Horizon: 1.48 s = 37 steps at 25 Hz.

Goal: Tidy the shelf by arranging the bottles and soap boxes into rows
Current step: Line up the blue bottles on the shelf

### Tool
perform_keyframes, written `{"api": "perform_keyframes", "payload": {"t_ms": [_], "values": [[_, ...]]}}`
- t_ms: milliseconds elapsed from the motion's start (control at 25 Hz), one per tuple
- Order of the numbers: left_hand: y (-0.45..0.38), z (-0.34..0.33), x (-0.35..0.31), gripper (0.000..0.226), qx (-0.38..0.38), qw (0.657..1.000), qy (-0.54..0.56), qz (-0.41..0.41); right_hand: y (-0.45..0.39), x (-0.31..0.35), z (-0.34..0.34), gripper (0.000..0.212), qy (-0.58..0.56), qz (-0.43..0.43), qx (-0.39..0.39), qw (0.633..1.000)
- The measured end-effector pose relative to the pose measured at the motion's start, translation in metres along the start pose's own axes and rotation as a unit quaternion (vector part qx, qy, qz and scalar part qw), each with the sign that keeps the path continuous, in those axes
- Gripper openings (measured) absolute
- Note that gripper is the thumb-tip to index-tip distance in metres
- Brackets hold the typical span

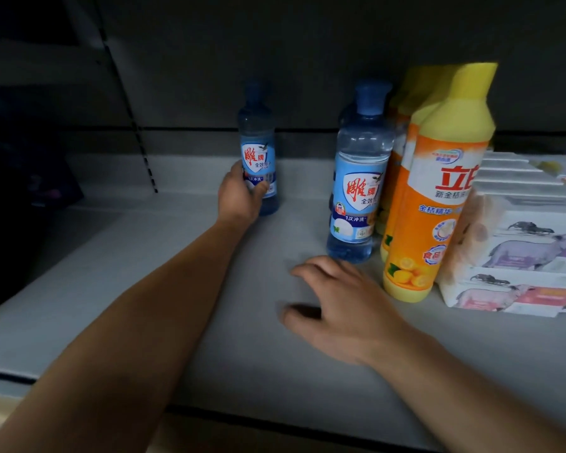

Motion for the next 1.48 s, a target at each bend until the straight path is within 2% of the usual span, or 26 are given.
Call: {"api": "perform_keyframes", "payload": {"t_ms": [320,480,680,800,880,920,960,1040,1120,1160,1280,1480], "values": [[-0.008,-0.011,0.012,0.051,-0.001,0.999,0.048,0.014,-0.003,-0.002,-0.003,0.076,-0.002,0.001,-0.007,1.0],[-0.007,-0.01,0.009,0.052,0.009,0.998,0.062,0.026,-0.001,0.0,-0.003,0.071,-0.006,0.003,-0.006,1.0],[-0.009,-0.015,0.009,0.051,0.052,0.996,0.041,0.055,-0.002,-0.001,-0.003,0.07,-0.007,0.006,-0.006,1.0],[-0.006,-0.009,0.0,0.054,0.097,0.992,-0.038,0.072,-0.002,-0.002,-0.004,0.071,-0.01,0.006,-0.007,1.0],[-0.001,0.01,-0.021,0.05,0.032,0.995,-0.079,0.042,-0.003,-0.002,-0.005,0.071,-0.01,0.006,-0.007,1.0],[0.003,0.019,-0.037,0.04,-0.006,0.999,-0.041,0.024,-0.004,-0.002,-0.006,0.071,-0.013,0.005,-0.007,1.0],[0.009,0.017,-0.051,0.028,-0.012,0.998,0.054,0.021,-0.005,-0.004,-0.006,0.071,-0.016,0.004,-0.008,1.0],[0.031,-0.006,-0.084,0.013,0.094,0.965,0.241,0.04,-0.005,-0.005,-0.006,0.071,-0.015,0.003,-0.013,1.0],[0.054,-0.029,-0.114,0.028,0.217,0.943,0.253,0.016,-0.005,-0.006,-0.007,0.071,-0.011,0.005,-0.013,1.0],[0.062,-0.038,-0.124,0.039,0.246,0.942,0.228,-0.002,-0.006,-0.006,-0.008,0.071,-0.012,0.006,-0.011,1.0],[0.064,-0.047,-0.138,0.053,0.221,0.96,0.169,-0.022,-0.006,-0.007,-0.008,0.068,-0.016,0.01,-0.007,1.0],[0.065,-0.011,-0.118,0.047,0.186,0.975,0.123,0.008,-0.003,-0.006,-0.005,0.064,-0.01,0.009,-0.023,1.0]]}}
Point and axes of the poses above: each hand's wrist, its own y-axis away from the middle knuckle, its own z-axis out of the back of the hand, x = y × z, the point moved 7 cm from there along -y, towards the middle knuckle, and after that the axes turned 14 degrees about -z, right-handed, at the moved point
